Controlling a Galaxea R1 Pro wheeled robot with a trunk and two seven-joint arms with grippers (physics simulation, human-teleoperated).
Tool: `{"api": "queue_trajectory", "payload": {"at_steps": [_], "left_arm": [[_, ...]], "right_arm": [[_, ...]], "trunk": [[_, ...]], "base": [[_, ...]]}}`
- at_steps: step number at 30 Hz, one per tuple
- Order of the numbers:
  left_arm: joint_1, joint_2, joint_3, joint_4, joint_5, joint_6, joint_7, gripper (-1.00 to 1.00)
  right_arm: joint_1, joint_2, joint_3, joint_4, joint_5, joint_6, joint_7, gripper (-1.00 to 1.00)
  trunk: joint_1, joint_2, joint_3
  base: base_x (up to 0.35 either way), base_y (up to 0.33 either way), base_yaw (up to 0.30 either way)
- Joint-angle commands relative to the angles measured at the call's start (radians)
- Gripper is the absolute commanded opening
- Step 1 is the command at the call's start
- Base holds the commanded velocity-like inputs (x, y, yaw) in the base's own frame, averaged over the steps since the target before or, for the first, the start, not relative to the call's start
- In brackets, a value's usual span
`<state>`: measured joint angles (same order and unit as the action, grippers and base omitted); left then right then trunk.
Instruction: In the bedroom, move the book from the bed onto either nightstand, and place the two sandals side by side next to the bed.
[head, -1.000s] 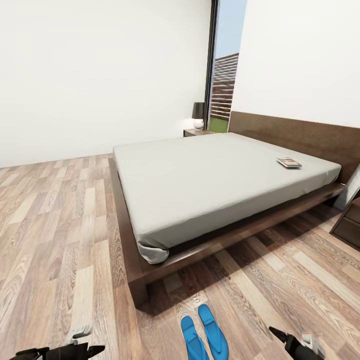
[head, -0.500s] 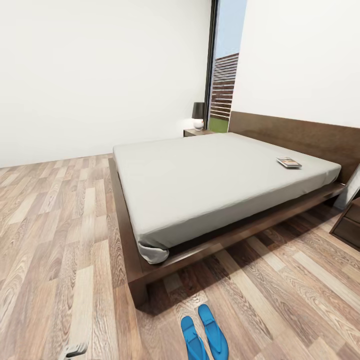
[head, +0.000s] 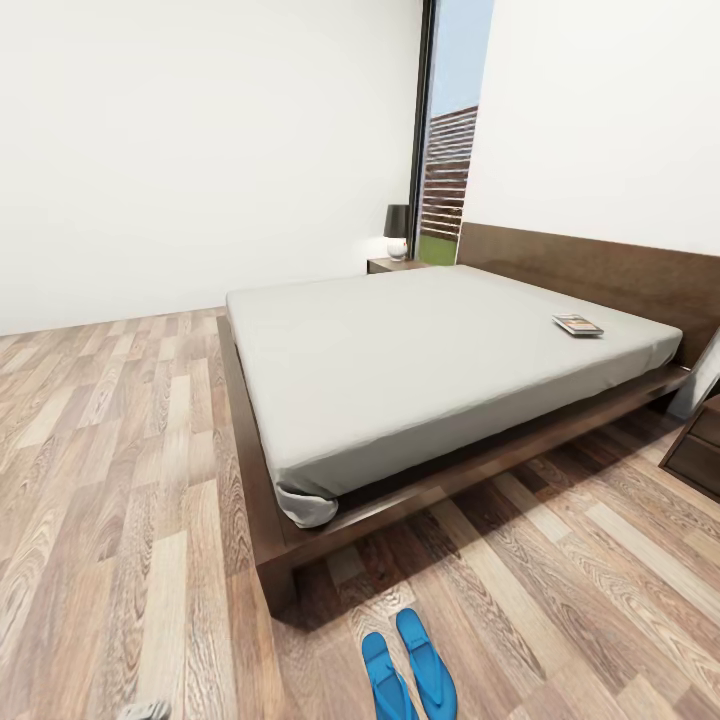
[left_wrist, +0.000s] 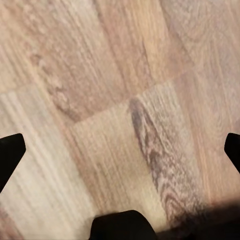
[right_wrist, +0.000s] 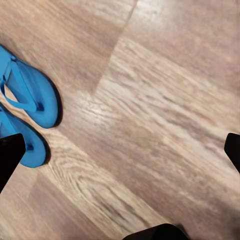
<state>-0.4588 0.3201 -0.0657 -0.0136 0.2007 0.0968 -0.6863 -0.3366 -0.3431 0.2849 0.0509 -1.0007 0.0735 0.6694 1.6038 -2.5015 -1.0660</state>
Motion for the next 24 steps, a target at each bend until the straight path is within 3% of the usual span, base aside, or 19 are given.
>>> {"api": "queue_trajectory", "payload": {"at_steps": [1,12,24], "left_arm": [[0.001,-0.002,-0.006,-0.002,0.011,0.01,-0.001,1.0],[0.002,-0.002,-0.006,-0.002,0.011,0.011,0.001,1.0],[0.002,-0.005,-0.006,-0.002,0.011,0.011,0.001,1.0]], "right_arm": [[-0.001,0.0,0.004,0.004,-0.011,0.004,0.006,1.0],[-0.001,0.003,0.004,0.004,-0.011,-0.005,-0.007,1.0],[-0.001,0.007,0.006,0.003,-0.012,-0.006,-0.124,1.0]], "trunk": [[0.0,0.0,-0.001],[0.0,0.0,-0.001],[0.0,0.0,-0.001]], "base": [[0.0,0.0,0.0],[0.0,0.0,0.0],[0.0,0.0,0.096]]}}
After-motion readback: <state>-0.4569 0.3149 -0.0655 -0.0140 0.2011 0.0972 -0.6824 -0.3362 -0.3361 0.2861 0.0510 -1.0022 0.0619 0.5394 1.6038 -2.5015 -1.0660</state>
